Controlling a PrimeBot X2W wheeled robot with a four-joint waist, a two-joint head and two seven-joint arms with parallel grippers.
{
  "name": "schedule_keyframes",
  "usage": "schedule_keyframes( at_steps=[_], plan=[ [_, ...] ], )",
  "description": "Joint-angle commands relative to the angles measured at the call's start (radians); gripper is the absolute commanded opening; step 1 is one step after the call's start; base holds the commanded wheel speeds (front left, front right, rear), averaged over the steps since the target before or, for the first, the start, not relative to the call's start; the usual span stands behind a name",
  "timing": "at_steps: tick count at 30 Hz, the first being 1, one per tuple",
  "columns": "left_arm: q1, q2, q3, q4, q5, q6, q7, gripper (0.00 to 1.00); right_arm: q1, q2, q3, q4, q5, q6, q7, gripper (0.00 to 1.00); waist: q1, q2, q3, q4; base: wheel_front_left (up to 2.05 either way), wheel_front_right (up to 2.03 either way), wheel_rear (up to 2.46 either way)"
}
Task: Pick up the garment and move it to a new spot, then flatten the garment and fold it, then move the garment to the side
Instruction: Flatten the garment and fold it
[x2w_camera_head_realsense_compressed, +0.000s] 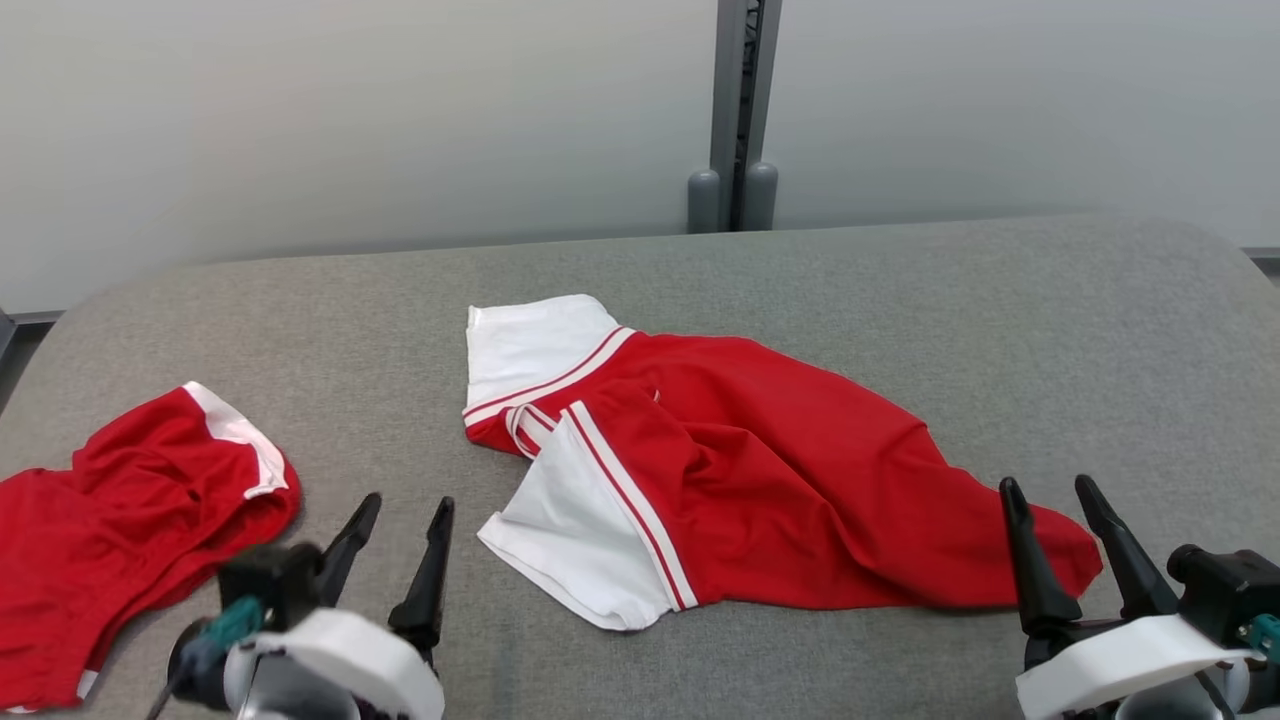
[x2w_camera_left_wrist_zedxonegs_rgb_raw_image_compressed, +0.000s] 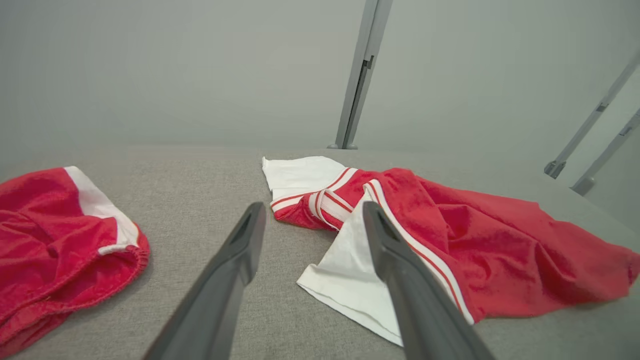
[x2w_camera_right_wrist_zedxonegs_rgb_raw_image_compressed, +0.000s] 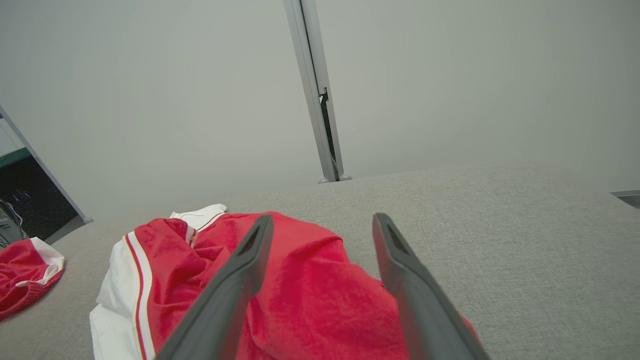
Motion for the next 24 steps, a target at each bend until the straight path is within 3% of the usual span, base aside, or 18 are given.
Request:
schedule_keyframes(
  at_steps=[1, 8, 16, 21, 22, 23, 24],
  plan=[
    [-0.034, 0.014, -0.004, 0.007, -0.001, -0.006, 0.025, 1.00, -0.016, -0.010, -0.003, -0.005, -0.007, 0.002, 0.004, 1.00, 0.0000, 0.0000, 0.010, -0.010, 0.00, 0.00, 0.00],
    [-0.177, 0.058, -0.086, 0.149, -0.027, -0.072, 0.318, 1.00, -0.078, -0.017, 0.016, -0.016, 0.007, 0.002, 0.015, 1.00, 0.0000, 0.0000, 0.076, -0.074, 0.00, 0.00, 0.00],
    [-0.323, 0.045, -0.143, 0.340, -0.032, -0.158, 0.439, 1.00, -0.131, -0.017, 0.017, -0.019, 0.005, 0.002, 0.009, 1.00, 0.0000, 0.0000, 0.139, -0.138, 0.00, 0.00, 0.00],
    [-0.393, 0.025, -0.155, 0.466, -0.031, -0.160, 0.489, 1.00, -0.143, -0.016, 0.018, -0.014, 0.003, 0.002, 0.003, 1.00, 0.0000, 0.0000, 0.160, -0.156, 0.00, 0.00, 0.00],
    [-0.402, 0.022, -0.161, 0.488, -0.029, -0.157, 0.501, 0.97, -0.143, -0.016, 0.017, -0.013, 0.002, 0.002, 0.003, 1.00, 0.0000, 0.0000, 0.161, -0.157, 0.00, 0.00, 0.00],
    [-0.404, 0.018, -0.167, 0.512, -0.028, -0.158, 0.514, 0.76, -0.142, -0.017, 0.018, -0.012, 0.002, 0.002, 0.004, 1.00, 0.0000, 0.0000, 0.160, -0.159, 0.00, 0.00, 0.00],
    [-0.405, 0.012, -0.172, 0.529, -0.031, -0.164, 0.522, 0.44, -0.142, -0.017, 0.017, -0.011, 0.002, 0.002, 0.005, 1.00, 0.0000, 0.0000, 0.158, -0.159, 0.00, 0.00, 0.00]
  ],
)
